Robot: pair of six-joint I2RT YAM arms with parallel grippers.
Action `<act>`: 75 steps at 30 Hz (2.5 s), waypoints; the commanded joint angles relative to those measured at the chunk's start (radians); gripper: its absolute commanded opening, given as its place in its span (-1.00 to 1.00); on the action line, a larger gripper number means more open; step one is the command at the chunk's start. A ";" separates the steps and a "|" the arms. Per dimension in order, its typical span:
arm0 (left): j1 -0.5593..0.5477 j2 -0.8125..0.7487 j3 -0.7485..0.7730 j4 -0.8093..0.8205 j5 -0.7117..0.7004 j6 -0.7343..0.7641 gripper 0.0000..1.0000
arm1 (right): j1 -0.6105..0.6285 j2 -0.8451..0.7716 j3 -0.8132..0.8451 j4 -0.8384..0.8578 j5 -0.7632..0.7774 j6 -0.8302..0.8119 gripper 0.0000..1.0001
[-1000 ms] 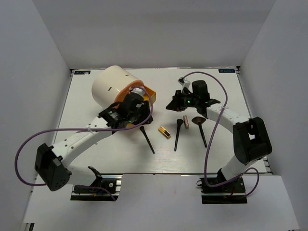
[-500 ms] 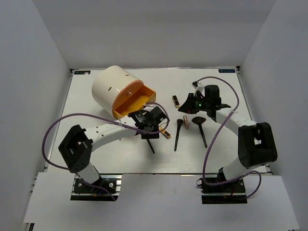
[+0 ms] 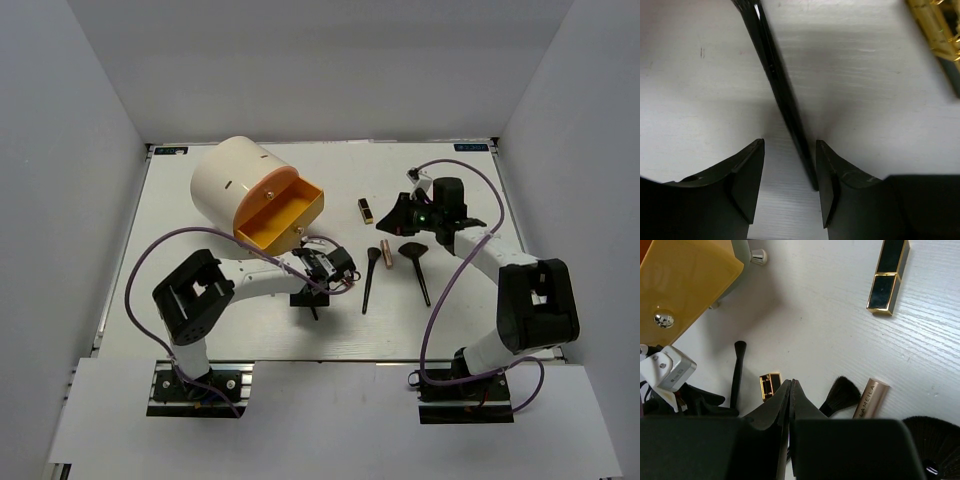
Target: Organize the makeup
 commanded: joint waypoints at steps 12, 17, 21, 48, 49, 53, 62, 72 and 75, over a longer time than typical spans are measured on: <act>-0.004 -0.024 -0.110 0.167 0.081 0.043 -0.16 | -0.030 -0.059 -0.024 0.044 -0.021 0.012 -0.94; -0.013 -0.075 -0.134 0.161 0.124 0.088 -0.56 | -0.035 -0.065 -0.027 0.047 -0.032 0.007 -0.96; -0.054 -0.202 -0.154 0.126 0.144 0.126 -0.81 | -0.036 -0.070 -0.032 0.047 -0.041 -0.004 -0.96; 0.080 -0.575 0.208 0.041 -0.204 0.905 -0.86 | -0.026 -0.085 -0.025 0.033 -0.101 -0.132 -0.99; 0.118 -0.574 0.191 0.059 -0.192 0.942 -0.87 | -0.024 -0.086 -0.022 0.028 -0.099 -0.137 -0.99; 0.215 -0.542 0.163 0.133 -0.097 1.037 -0.87 | -0.022 -0.106 -0.035 0.025 -0.105 -0.149 -0.99; 0.364 -0.396 0.176 0.216 0.039 1.131 -0.79 | -0.024 -0.154 -0.090 0.062 -0.107 -0.139 -1.00; 0.373 -0.374 0.177 0.231 0.023 1.102 -0.03 | -0.024 -0.156 -0.087 0.019 -0.130 -0.250 -0.48; 0.373 -0.389 0.182 0.227 0.004 1.090 0.06 | -0.024 -0.128 -0.052 -0.033 -0.118 -0.303 -0.45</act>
